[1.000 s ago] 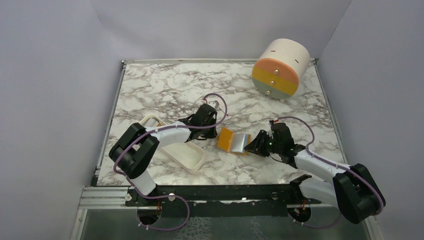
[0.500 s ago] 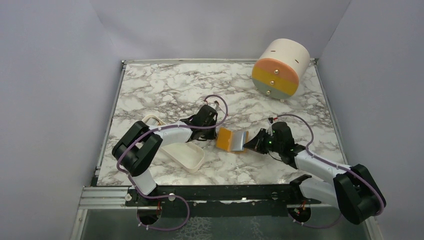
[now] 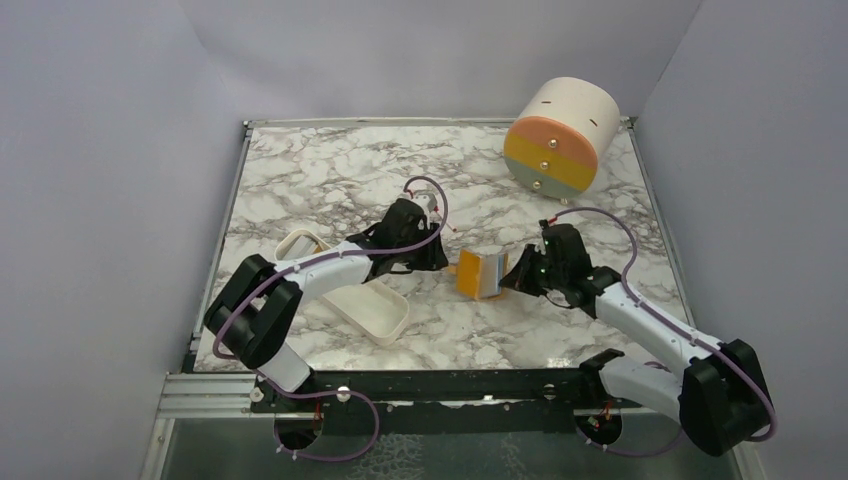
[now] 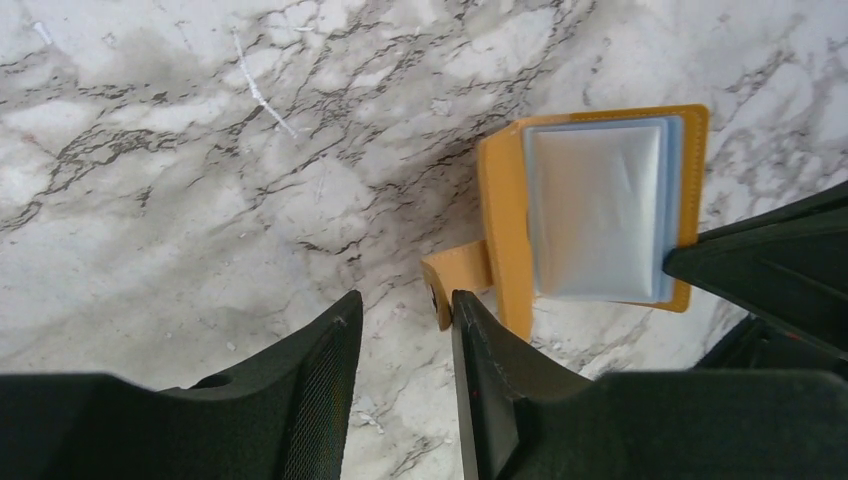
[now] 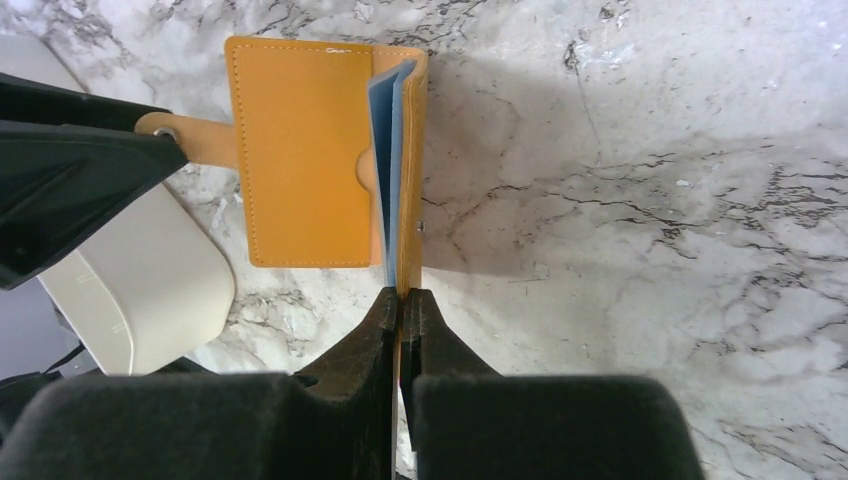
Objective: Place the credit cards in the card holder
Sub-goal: Open the card holder at the center of the board.
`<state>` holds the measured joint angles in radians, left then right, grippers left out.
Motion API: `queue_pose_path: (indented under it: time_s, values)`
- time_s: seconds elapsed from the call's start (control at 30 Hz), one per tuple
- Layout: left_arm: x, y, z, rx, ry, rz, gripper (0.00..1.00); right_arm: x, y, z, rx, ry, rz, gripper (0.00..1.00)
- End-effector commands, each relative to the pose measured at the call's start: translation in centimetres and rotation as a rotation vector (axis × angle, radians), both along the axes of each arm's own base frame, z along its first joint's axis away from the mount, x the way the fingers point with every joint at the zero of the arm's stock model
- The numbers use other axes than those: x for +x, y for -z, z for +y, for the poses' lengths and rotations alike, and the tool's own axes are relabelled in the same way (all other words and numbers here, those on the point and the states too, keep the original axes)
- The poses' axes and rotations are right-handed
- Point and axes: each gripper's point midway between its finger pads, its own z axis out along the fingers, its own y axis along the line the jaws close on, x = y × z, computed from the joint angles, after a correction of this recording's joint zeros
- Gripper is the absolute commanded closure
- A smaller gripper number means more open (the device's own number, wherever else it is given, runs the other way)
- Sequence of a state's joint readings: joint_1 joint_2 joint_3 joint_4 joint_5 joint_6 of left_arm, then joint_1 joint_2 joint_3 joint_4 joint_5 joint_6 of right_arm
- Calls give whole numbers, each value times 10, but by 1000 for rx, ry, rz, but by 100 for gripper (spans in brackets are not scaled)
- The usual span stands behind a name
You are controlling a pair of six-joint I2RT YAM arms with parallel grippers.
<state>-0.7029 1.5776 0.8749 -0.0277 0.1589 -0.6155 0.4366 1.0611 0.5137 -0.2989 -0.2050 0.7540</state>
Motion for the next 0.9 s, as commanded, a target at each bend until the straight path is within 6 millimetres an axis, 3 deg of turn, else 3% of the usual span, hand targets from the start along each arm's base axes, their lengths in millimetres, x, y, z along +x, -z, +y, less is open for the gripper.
queue_pose_path:
  time_s: [0.0, 0.43, 0.6, 0.73, 0.87]
  values:
    - [-3, -35, -26, -157, 85, -11, 58, 2, -2, -11, -83, 15, 21, 99]
    - [-23, -24, -57, -318, 234, 79, 45, 8, -7, -8, -86, 6, 26, 99]
    - [-20, -1, -58, -283, 236, 114, 44, 6, -9, 0, -42, -23, 11, 99]
    - [-22, 10, -58, -270, 239, 132, 57, 7, -13, 3, -19, -34, -7, 96]
    - [-20, 13, -56, -250, 229, 125, 77, 7, -14, 6, 2, -48, -32, 92]
